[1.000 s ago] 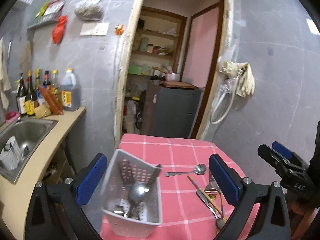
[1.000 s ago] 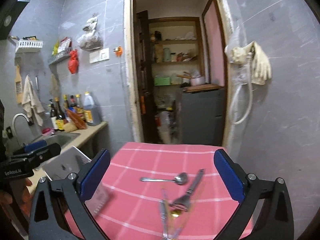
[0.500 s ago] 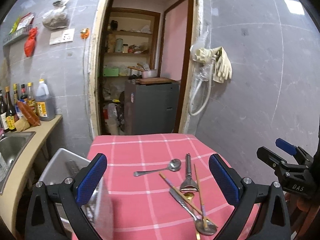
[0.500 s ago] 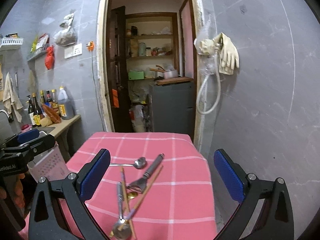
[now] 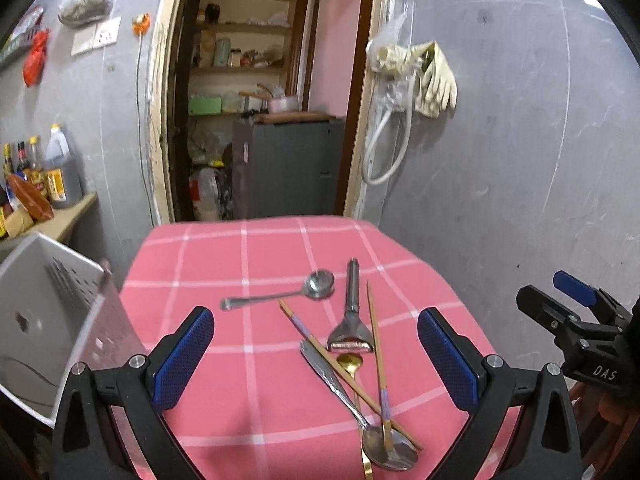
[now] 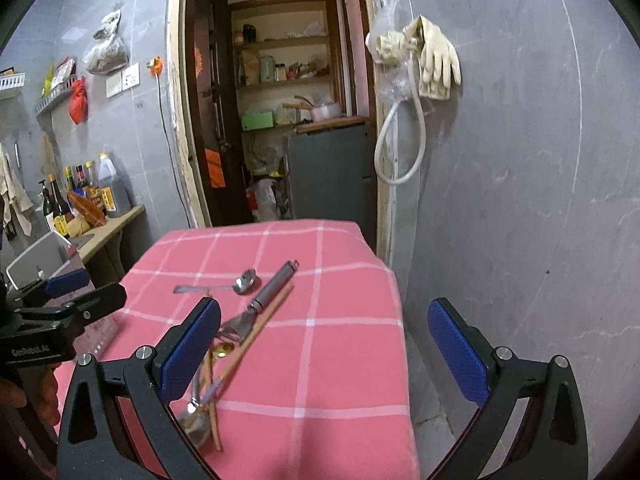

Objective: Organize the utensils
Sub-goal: 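Withdraw the left tool from the caddy back over the table, then grasp the silver knife with the left tool while the right tool grasps the metal peeler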

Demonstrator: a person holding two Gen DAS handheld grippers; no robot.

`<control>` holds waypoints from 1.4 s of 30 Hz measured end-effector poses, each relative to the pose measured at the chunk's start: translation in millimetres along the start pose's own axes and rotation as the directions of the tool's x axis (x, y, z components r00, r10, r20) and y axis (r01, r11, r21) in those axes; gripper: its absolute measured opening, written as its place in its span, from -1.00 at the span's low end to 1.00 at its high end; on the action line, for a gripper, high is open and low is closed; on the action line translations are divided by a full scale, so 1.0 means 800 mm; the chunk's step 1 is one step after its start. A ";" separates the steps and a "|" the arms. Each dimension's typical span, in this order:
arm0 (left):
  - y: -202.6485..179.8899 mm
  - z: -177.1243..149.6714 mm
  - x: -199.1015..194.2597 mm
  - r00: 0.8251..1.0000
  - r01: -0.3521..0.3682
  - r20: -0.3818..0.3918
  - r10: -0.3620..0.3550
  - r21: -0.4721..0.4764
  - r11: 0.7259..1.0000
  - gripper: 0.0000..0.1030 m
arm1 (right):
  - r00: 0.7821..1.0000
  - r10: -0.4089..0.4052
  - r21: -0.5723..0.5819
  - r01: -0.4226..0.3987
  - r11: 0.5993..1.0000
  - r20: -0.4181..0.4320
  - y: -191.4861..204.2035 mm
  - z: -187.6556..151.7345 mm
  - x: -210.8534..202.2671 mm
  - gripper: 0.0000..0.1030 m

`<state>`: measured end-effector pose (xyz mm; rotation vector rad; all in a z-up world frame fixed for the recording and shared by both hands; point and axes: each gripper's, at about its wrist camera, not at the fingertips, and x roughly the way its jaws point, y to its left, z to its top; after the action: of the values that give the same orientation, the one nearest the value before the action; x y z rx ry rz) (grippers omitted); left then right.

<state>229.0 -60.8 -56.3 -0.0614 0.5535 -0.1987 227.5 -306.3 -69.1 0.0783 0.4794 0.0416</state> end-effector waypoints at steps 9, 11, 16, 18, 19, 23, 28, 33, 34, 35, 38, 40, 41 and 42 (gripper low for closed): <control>0.007 -0.027 0.048 0.995 -0.031 -0.098 0.027 -0.041 0.999 0.99 | 0.997 0.035 -0.001 -0.035 0.999 -0.065 -0.011 -0.020 0.043 0.97; 0.010 -0.029 0.057 0.993 -0.038 -0.112 0.032 -0.048 0.998 0.99 | 0.996 0.047 -0.003 -0.047 0.999 -0.077 -0.010 -0.023 0.054 0.97; 0.021 -0.036 0.076 0.989 -0.044 -0.146 0.032 -0.084 0.995 0.99 | 0.990 0.087 0.009 -0.087 0.996 -0.107 -0.010 -0.029 0.083 0.97; 0.026 -0.039 0.085 0.986 -0.034 -0.164 0.016 -0.106 0.994 0.99 | 0.987 0.107 0.014 -0.106 0.994 -0.119 -0.010 -0.032 0.095 0.97; 0.028 -0.040 0.089 0.985 -0.027 -0.171 0.007 -0.117 0.993 0.99 | 0.985 0.120 0.017 -0.119 0.993 -0.127 -0.009 -0.034 0.102 0.97; 0.039 -0.046 0.106 0.977 0.025 -0.203 -0.062 -0.179 0.983 0.94 | 0.969 0.182 0.051 -0.176 0.983 -0.166 -0.011 -0.037 0.129 0.97; 0.043 -0.052 0.127 0.959 0.084 -0.243 -0.144 -0.240 0.967 0.42 | 0.943 0.255 0.099 -0.239 0.966 -0.212 -0.008 -0.038 0.161 0.95; 0.041 -0.060 0.144 0.936 0.108 -0.296 -0.193 -0.281 0.954 -0.05 | 0.910 0.319 0.123 -0.296 0.947 -0.264 0.001 -0.038 0.196 0.58; 0.041 -0.063 0.148 0.929 0.109 -0.309 -0.202 -0.294 0.950 -0.15 | 0.903 0.328 0.127 -0.304 0.944 -0.276 0.004 -0.037 0.205 0.53; 0.041 -0.065 0.152 0.924 0.105 -0.322 -0.204 -0.300 0.948 -0.23 | 0.898 0.336 0.130 -0.311 0.941 -0.285 0.007 -0.037 0.212 0.48; 0.041 -0.065 0.156 0.924 0.104 -0.323 -0.206 -0.304 0.947 -0.35 | 0.883 0.356 0.135 -0.330 0.934 -0.305 0.014 -0.036 0.231 0.39; 0.042 -0.063 0.159 0.921 0.105 -0.329 -0.210 -0.311 0.945 -0.46 | 0.873 0.371 0.140 -0.344 0.928 -0.317 0.018 -0.033 0.244 0.36; 0.043 -0.062 0.162 0.919 0.103 -0.334 -0.211 -0.314 0.944 -0.58 | 0.865 0.382 0.148 -0.352 0.924 -0.326 0.020 -0.031 0.252 0.31; 0.044 -0.060 0.166 0.917 0.097 -0.341 -0.208 -0.314 0.944 -0.64 | 0.859 0.392 0.156 -0.360 0.920 -0.330 0.022 -0.029 0.259 0.30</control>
<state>320.1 -54.0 -169.5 -0.3629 0.9563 -0.2842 400.0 -275.3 -183.3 0.2558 0.8257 0.4274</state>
